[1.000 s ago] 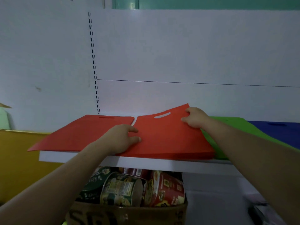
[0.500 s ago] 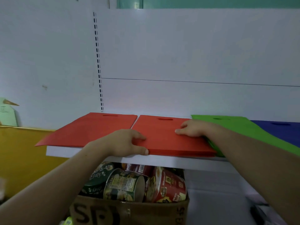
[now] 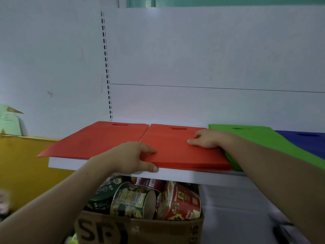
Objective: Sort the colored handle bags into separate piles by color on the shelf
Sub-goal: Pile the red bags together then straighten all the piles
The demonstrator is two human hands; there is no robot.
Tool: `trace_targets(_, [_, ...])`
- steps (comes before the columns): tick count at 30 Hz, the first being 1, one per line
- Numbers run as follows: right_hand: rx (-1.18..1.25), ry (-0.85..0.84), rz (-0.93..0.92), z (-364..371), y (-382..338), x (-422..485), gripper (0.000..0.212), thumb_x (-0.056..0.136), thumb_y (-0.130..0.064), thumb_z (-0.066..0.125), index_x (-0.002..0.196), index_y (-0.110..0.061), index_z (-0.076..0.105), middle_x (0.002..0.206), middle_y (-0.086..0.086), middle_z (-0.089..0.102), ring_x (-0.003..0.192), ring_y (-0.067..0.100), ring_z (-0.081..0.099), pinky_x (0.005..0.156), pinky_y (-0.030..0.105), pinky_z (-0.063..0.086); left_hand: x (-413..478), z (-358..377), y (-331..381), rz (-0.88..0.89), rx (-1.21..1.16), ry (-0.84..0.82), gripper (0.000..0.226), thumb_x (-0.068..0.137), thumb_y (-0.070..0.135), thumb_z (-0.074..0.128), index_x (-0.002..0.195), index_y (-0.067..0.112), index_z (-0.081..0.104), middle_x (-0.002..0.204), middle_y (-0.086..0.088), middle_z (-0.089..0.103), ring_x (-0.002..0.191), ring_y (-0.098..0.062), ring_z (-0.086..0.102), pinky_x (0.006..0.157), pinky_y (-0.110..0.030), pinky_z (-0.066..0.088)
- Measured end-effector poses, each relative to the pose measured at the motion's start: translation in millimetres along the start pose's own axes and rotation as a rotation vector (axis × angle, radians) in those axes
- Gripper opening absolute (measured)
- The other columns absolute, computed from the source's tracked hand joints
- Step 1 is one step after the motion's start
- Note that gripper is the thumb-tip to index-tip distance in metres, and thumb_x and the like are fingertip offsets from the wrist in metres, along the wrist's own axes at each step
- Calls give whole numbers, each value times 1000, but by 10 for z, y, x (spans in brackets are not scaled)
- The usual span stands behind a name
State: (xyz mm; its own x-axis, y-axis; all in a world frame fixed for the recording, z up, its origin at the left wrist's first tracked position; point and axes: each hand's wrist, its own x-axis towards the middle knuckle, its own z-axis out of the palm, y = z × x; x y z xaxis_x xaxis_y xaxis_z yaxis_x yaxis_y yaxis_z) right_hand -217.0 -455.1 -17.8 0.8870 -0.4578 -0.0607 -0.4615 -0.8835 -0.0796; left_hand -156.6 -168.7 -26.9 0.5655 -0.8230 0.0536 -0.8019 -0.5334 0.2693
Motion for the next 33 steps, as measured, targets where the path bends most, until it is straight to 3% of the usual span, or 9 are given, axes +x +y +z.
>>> trace_targets(4, [-32,6,10,-27,-12,11,73,85,-71,42,135,-18,49,143,5,45,127,23,45,102,34,38,12,-3,0,-7,6,-3,71,76,61,63,139,37,40,147,11,37,132,-13,39,107,-30,28])
trace_targets(7, [-62,6,0,-60,-24,11,74,87,-69,41,136,-15,48,143,7,45,128,25,44,100,33,37,6,-25,32,-23,8,-17,85,69,65,63,143,36,33,151,11,31,135,-13,33,109,-31,25])
trace_targets(12, [-69,62,-34,-141,-79,66,72,88,-67,43,135,-14,49,142,7,47,127,25,46,99,32,37,-2,-106,61,-101,-114,40,93,62,78,45,144,36,31,154,8,26,139,-15,28,111,-34,23])
trace_targets(18, [-68,93,-121,-242,-342,136,72,90,-65,41,136,-11,48,142,10,46,128,27,45,103,33,37,-55,-161,-137,-221,-114,134,67,86,58,50,145,30,35,150,-1,36,128,-24,45,105,-34,34])
trace_targets(25, [-34,72,-136,-297,-882,176,75,93,-63,37,143,-8,38,151,9,35,137,26,35,109,36,30,-212,-312,-691,-283,-94,164,64,89,56,49,144,28,36,151,-2,33,135,-22,35,108,-34,28])
trace_targets(33, [-32,49,-69,-149,-1787,424,76,92,-63,37,137,-3,46,145,14,42,131,28,42,104,35,35,-520,-589,-1736,-346,-100,205,64,87,58,51,142,28,39,150,-1,36,134,-23,37,108,-37,30])
